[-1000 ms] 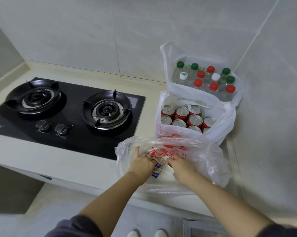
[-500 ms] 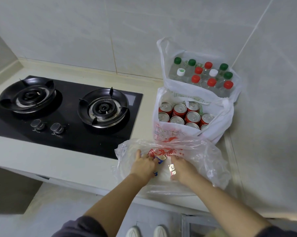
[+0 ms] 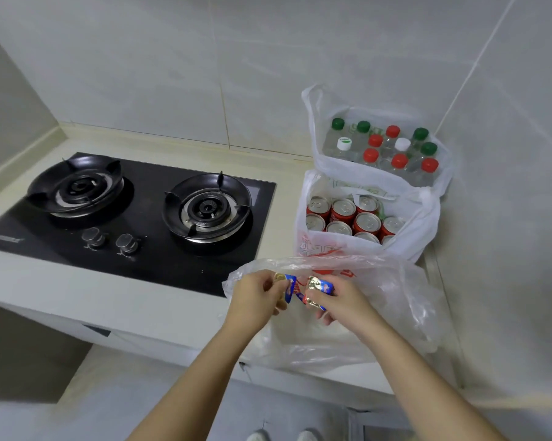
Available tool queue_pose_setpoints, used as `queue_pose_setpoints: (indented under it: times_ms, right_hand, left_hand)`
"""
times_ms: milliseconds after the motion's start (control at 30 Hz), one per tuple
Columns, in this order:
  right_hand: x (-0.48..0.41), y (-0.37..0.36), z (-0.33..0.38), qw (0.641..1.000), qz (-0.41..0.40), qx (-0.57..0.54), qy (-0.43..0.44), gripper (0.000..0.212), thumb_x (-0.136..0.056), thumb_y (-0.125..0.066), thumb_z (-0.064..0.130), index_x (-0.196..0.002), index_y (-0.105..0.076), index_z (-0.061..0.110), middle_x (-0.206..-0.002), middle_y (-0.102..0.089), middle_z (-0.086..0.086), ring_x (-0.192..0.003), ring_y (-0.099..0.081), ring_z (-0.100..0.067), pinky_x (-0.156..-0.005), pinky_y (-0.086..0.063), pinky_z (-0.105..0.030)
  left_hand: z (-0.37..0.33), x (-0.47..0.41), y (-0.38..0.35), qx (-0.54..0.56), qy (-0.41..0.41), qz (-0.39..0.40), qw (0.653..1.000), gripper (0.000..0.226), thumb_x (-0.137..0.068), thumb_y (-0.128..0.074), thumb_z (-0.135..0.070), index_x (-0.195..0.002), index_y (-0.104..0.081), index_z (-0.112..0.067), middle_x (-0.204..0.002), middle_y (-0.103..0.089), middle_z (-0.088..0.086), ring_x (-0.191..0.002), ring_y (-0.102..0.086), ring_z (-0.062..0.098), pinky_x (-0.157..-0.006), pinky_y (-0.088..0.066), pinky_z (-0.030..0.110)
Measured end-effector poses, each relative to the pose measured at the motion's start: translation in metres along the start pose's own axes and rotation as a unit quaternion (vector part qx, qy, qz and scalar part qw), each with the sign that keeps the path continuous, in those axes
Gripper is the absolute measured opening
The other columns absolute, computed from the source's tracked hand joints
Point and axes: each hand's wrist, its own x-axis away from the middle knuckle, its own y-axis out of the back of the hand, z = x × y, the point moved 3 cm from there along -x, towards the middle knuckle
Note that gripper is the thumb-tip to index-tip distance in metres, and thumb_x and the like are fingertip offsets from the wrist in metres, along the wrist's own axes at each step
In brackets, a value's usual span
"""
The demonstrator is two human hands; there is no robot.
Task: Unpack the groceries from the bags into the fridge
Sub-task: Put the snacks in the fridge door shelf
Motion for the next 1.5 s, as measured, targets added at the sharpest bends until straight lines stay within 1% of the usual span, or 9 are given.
queue_pose_setpoints:
  times_ms: [133, 267, 467, 633, 733, 933, 1100, 1267, 1500]
  right_hand:
    - [0.018, -0.014, 0.041, 0.998, 0.01, -0.035, 0.044, 0.018, -0.098, -0.055, 0.024, -0.092, -0.062, 0.008, -0.054, -0.056, 0.007, -0.046, -0.046, -0.01, -0.045, -0.038, -0.023]
    - [0.034, -0.032, 0.077, 0.993, 0.015, -0.107, 0.057, 0.028, -0.102, -0.046, 0.027, -0.079, -0.052, 0.013, -0.062, -0.048, -0.004, -0.041, -0.037, -0.006, -0.041, -0.029, -0.019]
    - [0.04, -0.068, 0.115, 0.988, 0.045, -0.102, 0.102, 0.028, -0.102, -0.046, 0.026, -0.078, -0.05, 0.011, -0.056, -0.044, -0.001, -0.04, -0.034, -0.005, -0.041, -0.026, -0.016]
    - [0.031, -0.102, 0.134, 0.984, 0.108, -0.079, 0.118, 0.027, -0.102, -0.046, 0.029, -0.09, -0.053, 0.006, -0.058, -0.042, 0.0, -0.041, -0.031, -0.007, -0.041, -0.024, -0.018]
    - [0.026, -0.123, 0.143, 0.97, 0.189, -0.079, 0.129, 0.024, -0.102, -0.047, 0.027, -0.088, -0.05, 0.007, -0.064, -0.044, -0.002, -0.045, -0.031, -0.008, -0.043, -0.024, -0.019]
    - [0.027, -0.182, 0.163, 0.925, 0.346, -0.025, 0.153, 0.032, -0.102, -0.047, 0.02, -0.099, -0.05, -0.012, -0.065, -0.044, -0.003, -0.045, -0.03, -0.008, -0.043, -0.024, -0.019]
    - [0.06, -0.237, 0.165, 0.882, 0.45, 0.008, 0.143, 0.028, -0.101, -0.049, 0.025, -0.094, -0.055, -0.002, -0.066, -0.049, -0.005, -0.045, -0.037, -0.006, -0.044, -0.029, -0.018]
    - [0.108, -0.28, 0.154, 0.836, 0.528, 0.045, 0.14, 0.031, -0.102, -0.046, 0.03, -0.097, -0.055, 0.001, -0.068, -0.051, -0.006, -0.045, -0.038, -0.008, -0.044, -0.031, -0.02]
    - [0.186, -0.325, 0.155, 0.774, 0.605, 0.077, 0.173, 0.026, -0.103, -0.044, 0.028, -0.094, -0.056, 0.007, -0.065, -0.053, -0.003, -0.045, -0.041, -0.006, -0.044, -0.032, -0.018]
  left_hand:
    - [-0.019, 0.025, 0.034, 0.098, -0.001, -0.021, 0.995, 0.021, -0.093, -0.062, -0.014, -0.078, -0.069, 0.0, -0.063, -0.07, 0.01, -0.061, -0.071, 0.022, -0.055, -0.056, 0.029]
    - [-0.029, 0.049, 0.064, 0.202, 0.01, -0.022, 0.979, 0.02, -0.096, -0.057, -0.01, -0.082, -0.07, -0.004, -0.065, -0.07, 0.01, -0.061, -0.068, 0.019, -0.052, -0.053, 0.025]
    - [-0.027, 0.071, 0.11, 0.271, 0.006, -0.082, 0.959, 0.023, -0.097, -0.054, -0.009, -0.089, -0.067, 0.009, -0.077, -0.07, 0.023, -0.062, -0.069, 0.019, -0.053, -0.053, 0.023]
    - [-0.017, 0.09, 0.141, 0.297, 0.015, -0.15, 0.943, 0.016, -0.096, -0.055, -0.008, -0.095, -0.069, 0.001, -0.085, -0.073, 0.02, -0.067, -0.071, 0.019, -0.058, -0.056, 0.023]
    - [-0.009, 0.109, 0.153, 0.304, 0.034, -0.204, 0.93, 0.013, -0.094, -0.058, -0.006, -0.1, -0.068, 0.001, -0.085, -0.074, 0.019, -0.068, -0.071, 0.019, -0.06, -0.056, 0.022]
    - [0.013, 0.168, 0.166, 0.333, 0.083, -0.388, 0.855, 0.009, -0.092, -0.06, -0.001, -0.093, -0.068, -0.001, -0.076, -0.073, 0.017, -0.064, -0.072, 0.023, -0.059, -0.057, 0.023]
    - [0.03, 0.234, 0.167, 0.359, 0.09, -0.517, 0.772, 0.009, -0.093, -0.059, -0.001, -0.094, -0.067, -0.004, -0.069, -0.072, 0.01, -0.062, -0.071, 0.02, -0.058, -0.057, 0.023]
    - [0.04, 0.299, 0.162, 0.357, 0.093, -0.609, 0.702, 0.011, -0.093, -0.06, -0.006, -0.095, -0.065, 0.003, -0.072, -0.071, 0.015, -0.06, -0.07, 0.021, -0.056, -0.057, 0.022]
    - [0.058, 0.382, 0.156, 0.349, 0.093, -0.662, 0.656, 0.016, -0.094, -0.059, -0.007, -0.098, -0.063, 0.007, -0.075, -0.072, 0.018, -0.063, -0.071, 0.022, -0.059, -0.058, 0.023]
